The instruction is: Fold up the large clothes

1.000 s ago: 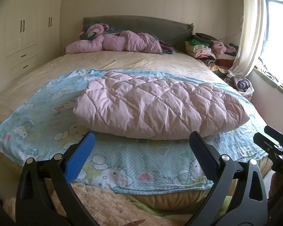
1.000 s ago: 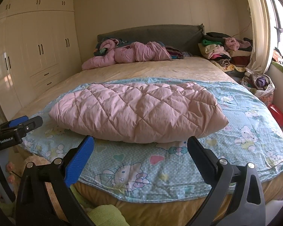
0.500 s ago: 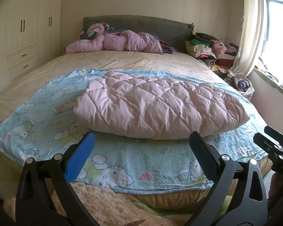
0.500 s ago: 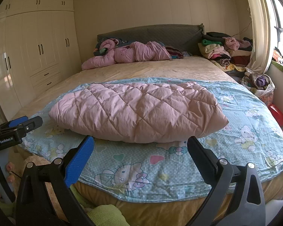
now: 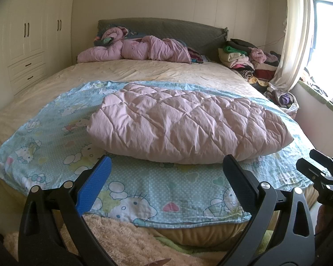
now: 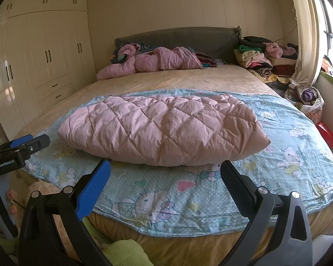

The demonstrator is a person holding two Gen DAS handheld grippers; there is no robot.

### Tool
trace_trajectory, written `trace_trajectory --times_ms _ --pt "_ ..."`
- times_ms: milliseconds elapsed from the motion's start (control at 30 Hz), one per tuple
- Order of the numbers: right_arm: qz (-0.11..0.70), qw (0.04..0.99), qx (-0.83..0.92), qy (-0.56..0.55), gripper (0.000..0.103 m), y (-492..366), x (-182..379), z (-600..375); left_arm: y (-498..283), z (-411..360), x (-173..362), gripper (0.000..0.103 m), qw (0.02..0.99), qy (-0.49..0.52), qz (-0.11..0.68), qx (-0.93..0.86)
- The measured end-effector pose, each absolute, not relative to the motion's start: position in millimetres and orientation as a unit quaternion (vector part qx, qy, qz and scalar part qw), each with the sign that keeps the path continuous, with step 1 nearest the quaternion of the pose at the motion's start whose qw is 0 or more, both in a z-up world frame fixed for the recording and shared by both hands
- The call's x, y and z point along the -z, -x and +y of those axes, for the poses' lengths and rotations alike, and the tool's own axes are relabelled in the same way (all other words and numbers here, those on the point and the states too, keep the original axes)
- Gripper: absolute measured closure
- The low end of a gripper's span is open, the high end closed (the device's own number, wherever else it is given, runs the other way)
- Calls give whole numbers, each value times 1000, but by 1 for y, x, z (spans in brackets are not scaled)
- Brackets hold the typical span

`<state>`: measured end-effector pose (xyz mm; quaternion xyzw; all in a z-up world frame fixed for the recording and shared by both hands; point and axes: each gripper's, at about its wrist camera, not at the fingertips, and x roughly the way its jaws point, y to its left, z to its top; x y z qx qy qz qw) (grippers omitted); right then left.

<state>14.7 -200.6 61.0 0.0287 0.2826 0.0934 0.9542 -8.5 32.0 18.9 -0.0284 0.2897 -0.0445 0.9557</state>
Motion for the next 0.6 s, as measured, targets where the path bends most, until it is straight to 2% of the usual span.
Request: trace_trajectory --times_ms 600 --pt "284 954 -96 -23 4 -14 -61 -196 9 37 -19 9 955 30 291 41"
